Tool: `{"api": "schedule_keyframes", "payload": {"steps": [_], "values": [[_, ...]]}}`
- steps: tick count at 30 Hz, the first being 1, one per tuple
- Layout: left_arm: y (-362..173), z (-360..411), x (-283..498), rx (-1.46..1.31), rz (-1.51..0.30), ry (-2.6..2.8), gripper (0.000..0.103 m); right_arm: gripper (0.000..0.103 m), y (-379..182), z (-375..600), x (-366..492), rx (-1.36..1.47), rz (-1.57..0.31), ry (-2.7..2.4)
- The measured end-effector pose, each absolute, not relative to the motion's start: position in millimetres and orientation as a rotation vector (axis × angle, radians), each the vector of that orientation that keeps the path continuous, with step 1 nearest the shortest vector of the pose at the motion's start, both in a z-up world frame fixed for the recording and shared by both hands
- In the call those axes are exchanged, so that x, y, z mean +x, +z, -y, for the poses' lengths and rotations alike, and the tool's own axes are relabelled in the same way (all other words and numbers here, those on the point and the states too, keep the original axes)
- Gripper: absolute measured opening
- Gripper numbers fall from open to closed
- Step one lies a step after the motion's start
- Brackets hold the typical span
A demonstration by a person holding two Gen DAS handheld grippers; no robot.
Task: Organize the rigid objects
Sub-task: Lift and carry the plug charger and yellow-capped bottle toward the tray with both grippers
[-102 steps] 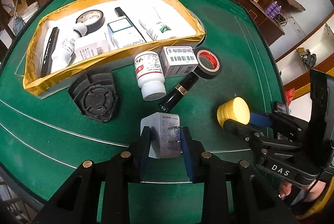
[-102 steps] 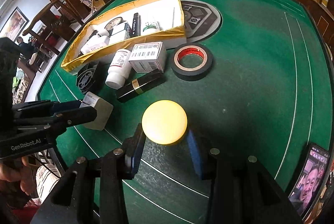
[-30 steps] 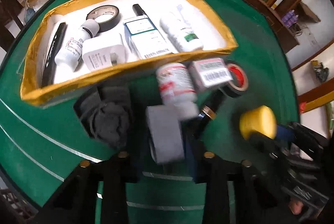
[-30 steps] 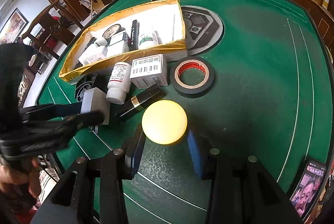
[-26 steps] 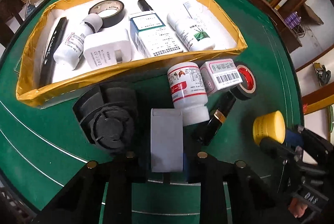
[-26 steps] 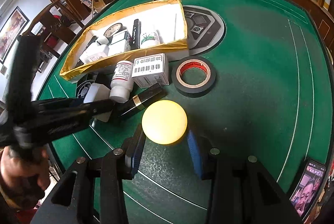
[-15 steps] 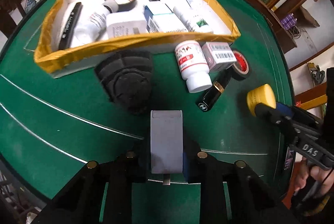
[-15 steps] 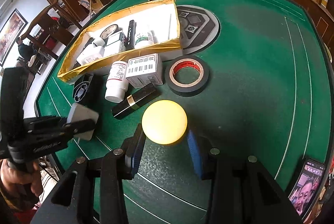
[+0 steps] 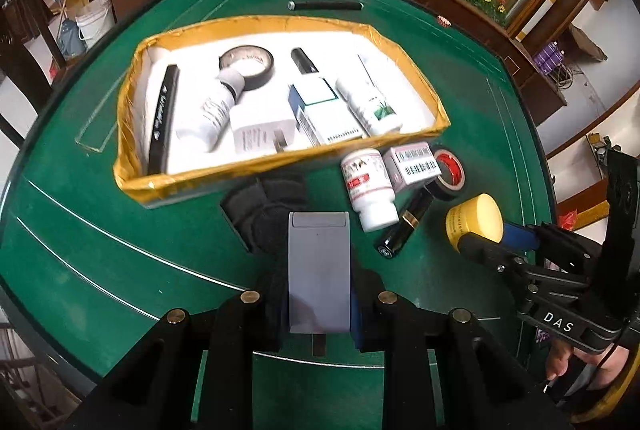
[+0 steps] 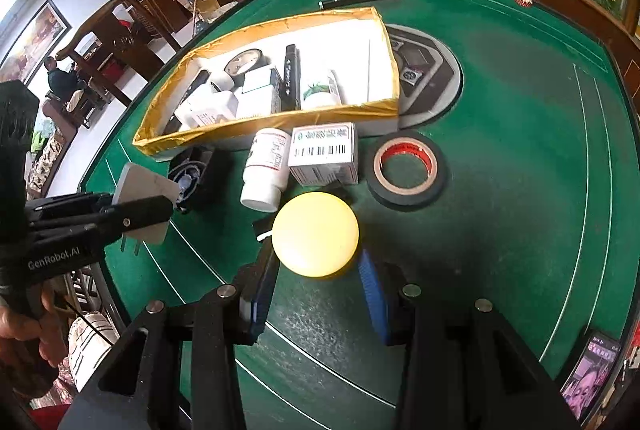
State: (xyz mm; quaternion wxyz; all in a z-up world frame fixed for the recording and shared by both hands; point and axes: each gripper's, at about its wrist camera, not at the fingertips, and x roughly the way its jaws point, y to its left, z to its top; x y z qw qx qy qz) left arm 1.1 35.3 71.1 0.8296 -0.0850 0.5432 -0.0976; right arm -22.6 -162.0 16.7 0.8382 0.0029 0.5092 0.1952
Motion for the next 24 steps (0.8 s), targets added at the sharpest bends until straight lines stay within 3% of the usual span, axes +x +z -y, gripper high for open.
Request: {"api": "schedule_keyframes", "payload": {"steps": [24], "values": [[88.3, -71.6, 41.2, -0.148, -1.101, -0.171, 0.023, 0.039, 45.5, 137.5, 13.9, -0.016, -1.017, 0.415]]}}
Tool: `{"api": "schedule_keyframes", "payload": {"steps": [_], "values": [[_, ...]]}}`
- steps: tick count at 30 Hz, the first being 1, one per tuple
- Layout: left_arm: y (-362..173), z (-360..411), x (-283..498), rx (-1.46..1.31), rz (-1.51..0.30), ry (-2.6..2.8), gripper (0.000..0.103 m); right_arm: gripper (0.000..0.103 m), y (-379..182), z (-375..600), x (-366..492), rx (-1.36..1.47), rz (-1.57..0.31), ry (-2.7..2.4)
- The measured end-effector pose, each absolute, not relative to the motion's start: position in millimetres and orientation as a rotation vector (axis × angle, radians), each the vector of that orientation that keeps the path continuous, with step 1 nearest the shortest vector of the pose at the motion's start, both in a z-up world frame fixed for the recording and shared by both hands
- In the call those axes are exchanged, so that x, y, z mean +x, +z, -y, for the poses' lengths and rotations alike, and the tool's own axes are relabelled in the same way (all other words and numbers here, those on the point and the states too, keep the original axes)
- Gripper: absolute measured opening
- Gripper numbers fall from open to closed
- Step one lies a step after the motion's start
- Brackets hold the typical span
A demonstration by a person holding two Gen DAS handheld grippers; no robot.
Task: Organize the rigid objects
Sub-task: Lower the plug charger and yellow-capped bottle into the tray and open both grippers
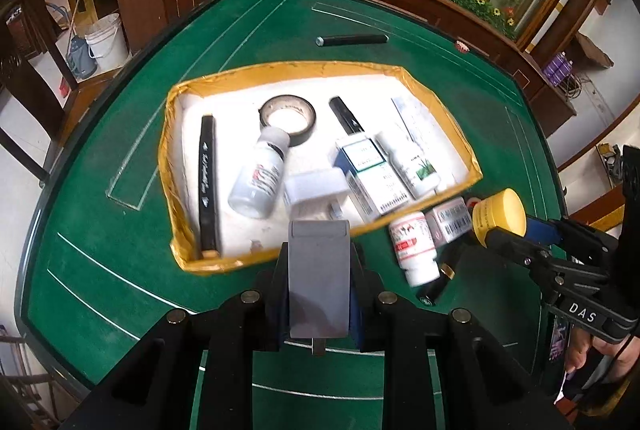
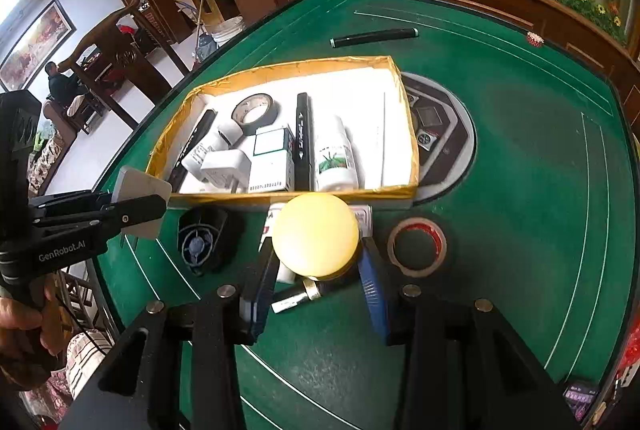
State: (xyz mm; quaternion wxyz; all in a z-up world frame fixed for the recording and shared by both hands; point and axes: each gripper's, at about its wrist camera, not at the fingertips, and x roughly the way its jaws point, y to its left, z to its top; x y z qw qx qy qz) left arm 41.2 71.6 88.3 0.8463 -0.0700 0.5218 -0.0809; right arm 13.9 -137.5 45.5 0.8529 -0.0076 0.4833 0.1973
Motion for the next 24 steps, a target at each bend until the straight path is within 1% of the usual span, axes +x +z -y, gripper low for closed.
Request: {"api": "schedule_keyframes", "payload": {"steps": [11, 15, 20, 24], "values": [[84.5, -102.5, 85.3, -0.163, -1.110, -0.165, 0.023, 0.039, 44.2, 126.6, 27.6, -0.018, -1.025, 0.401], [86.5, -110.2, 96.8, -0.234, -1.120, -0.207, 0.023, 0.039, 42.7, 124.0, 30.8, -0.011, -1.030, 0.394], [95.7, -107.5, 105.7, -0.193, -1.106, -0.232, 0.023, 0.039, 43.5, 122.3, 34.3, 0.000, -1.028, 0.380], [92.1, -111.5, 119.8, -0.192, -1.105, -0.226, 0.023, 0.039, 42.7, 120.7, 40.3, 0.004, -1.028, 0.370]]}}
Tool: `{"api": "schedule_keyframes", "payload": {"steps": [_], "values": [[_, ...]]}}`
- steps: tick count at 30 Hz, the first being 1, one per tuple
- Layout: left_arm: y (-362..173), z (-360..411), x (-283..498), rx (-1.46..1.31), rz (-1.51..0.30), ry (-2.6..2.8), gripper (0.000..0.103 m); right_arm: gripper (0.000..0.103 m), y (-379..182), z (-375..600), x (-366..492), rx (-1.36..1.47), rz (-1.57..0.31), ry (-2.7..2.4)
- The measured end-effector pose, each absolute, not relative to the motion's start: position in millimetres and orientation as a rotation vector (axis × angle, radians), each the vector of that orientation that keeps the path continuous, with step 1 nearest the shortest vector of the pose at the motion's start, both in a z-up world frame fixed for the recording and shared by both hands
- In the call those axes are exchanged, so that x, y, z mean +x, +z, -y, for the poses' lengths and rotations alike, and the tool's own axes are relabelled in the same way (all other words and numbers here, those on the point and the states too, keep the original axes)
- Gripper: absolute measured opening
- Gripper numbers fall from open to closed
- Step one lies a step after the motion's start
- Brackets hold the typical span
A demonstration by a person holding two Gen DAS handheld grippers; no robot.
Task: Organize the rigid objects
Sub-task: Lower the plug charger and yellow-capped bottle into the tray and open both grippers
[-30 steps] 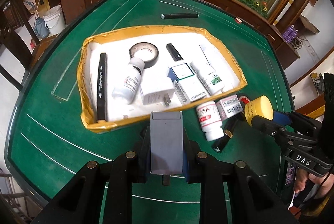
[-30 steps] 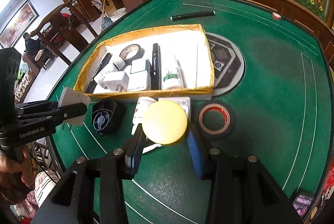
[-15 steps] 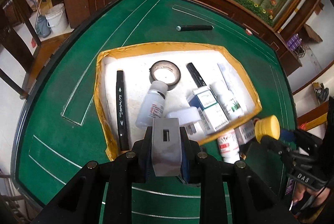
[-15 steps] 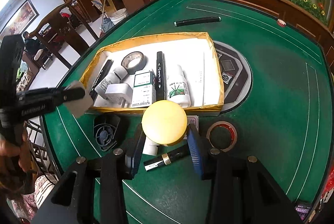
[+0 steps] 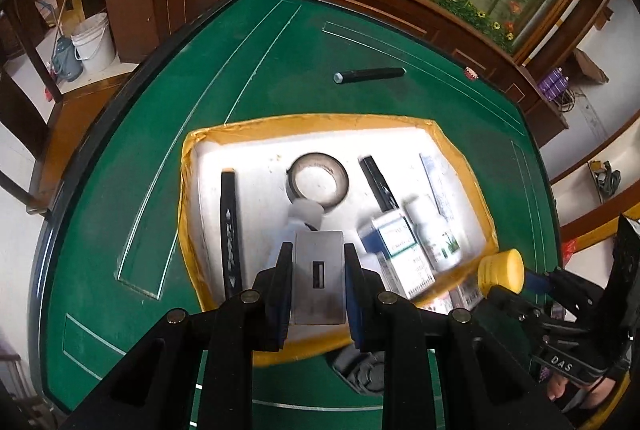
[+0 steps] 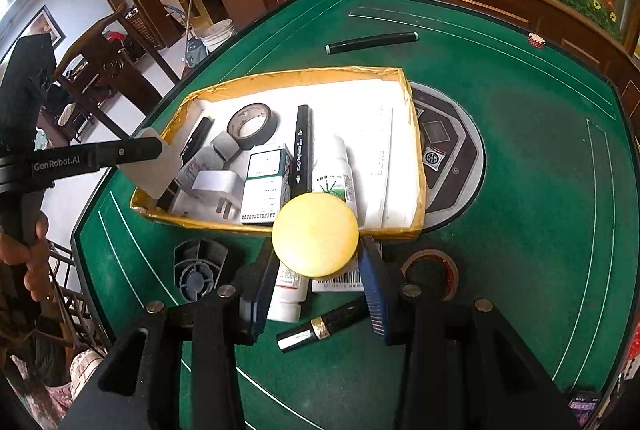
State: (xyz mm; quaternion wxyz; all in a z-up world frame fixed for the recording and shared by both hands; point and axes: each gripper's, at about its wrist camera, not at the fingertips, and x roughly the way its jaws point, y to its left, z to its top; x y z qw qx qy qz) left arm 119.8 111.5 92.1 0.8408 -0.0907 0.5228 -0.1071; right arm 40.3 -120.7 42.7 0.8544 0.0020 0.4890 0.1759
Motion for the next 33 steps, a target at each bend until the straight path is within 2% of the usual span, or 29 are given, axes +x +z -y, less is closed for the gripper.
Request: {"api": "schedule_keyframes", "payload": {"steps": [8, 17, 33], "values": [[91.7, -125.6, 153.8, -0.199, -1.069, -0.204, 0.023, 0.039, 40.6, 110.6, 56.4, -0.004, -1.032, 0.361], [62.1, -138.0, 185.7, -0.188, -1.095, -0.164, 0.023, 0.039, 42.3, 103.3, 103.2, -0.004, -1.025, 0.340], [53.1, -139.5, 197.6, -0.167, -1.098, -0.185, 0.023, 0.039, 17.5, 71.1, 172.8, -0.052, -1.064, 0.314]]}}
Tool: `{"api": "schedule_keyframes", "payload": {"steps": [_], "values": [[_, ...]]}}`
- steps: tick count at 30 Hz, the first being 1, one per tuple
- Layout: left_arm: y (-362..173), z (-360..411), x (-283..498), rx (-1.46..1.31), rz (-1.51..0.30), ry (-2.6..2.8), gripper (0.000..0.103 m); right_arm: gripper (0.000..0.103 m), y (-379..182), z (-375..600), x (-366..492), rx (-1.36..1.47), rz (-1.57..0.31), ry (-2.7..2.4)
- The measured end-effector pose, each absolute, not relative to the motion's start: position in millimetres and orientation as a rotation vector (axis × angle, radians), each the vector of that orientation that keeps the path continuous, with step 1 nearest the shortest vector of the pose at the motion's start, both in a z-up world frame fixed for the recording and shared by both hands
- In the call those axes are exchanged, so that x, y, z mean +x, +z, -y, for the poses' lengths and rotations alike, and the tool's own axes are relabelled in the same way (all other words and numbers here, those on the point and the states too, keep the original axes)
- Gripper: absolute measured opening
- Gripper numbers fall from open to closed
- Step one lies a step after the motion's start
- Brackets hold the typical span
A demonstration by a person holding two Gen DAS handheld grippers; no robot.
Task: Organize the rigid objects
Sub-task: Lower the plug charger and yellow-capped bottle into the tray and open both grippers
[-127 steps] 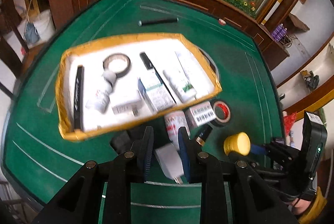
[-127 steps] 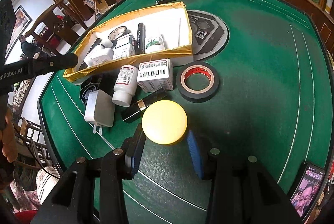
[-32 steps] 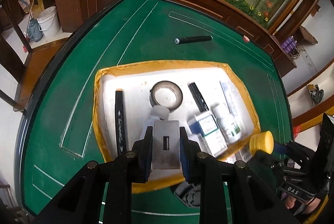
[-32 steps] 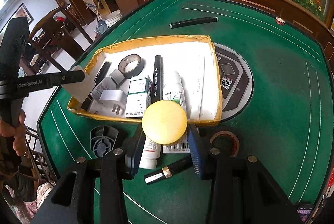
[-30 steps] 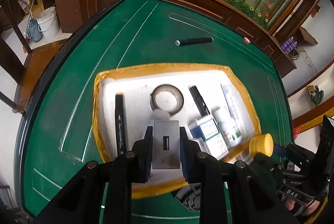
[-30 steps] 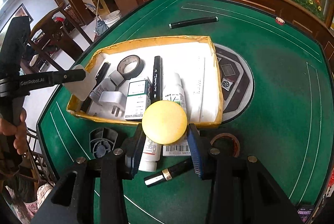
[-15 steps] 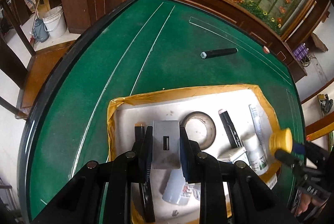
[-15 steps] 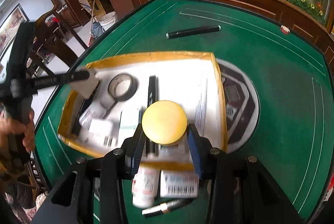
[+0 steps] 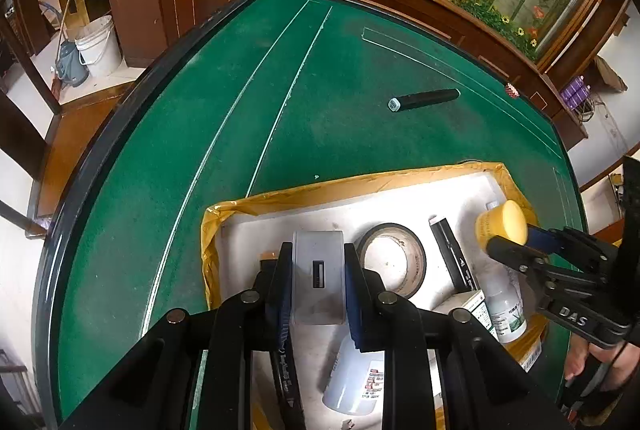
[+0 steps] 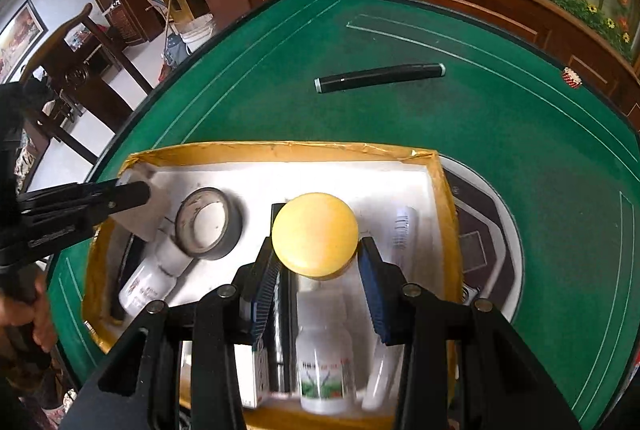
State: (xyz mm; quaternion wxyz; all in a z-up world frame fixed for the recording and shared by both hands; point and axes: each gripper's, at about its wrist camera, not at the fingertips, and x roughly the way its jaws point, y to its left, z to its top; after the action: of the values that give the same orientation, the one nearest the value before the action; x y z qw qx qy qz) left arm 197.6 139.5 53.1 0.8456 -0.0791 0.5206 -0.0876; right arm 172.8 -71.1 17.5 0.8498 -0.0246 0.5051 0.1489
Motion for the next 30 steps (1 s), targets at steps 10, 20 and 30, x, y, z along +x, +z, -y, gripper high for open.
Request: {"api": "schedule_keyframes", "payload": {"steps": [10, 20, 30], "values": [[52.9, -140.4, 197.2, -0.167, -1.092, -0.192, 0.023, 0.039, -2.9, 65.4, 188.4, -0.050, -1.083, 0.292], [53.6, -138.3, 194.7, -0.157, -1.086, -0.179, 0.023, 0.040, -9.7, 66.4, 189.0, -0.050, -1.090, 0.287], [48.2, -140.2, 193.4, -0.168, -1.102, -0.149, 0.043, 0.046, -1.0, 76.3, 182.7, -0.026, -1.075, 0.298]]}}
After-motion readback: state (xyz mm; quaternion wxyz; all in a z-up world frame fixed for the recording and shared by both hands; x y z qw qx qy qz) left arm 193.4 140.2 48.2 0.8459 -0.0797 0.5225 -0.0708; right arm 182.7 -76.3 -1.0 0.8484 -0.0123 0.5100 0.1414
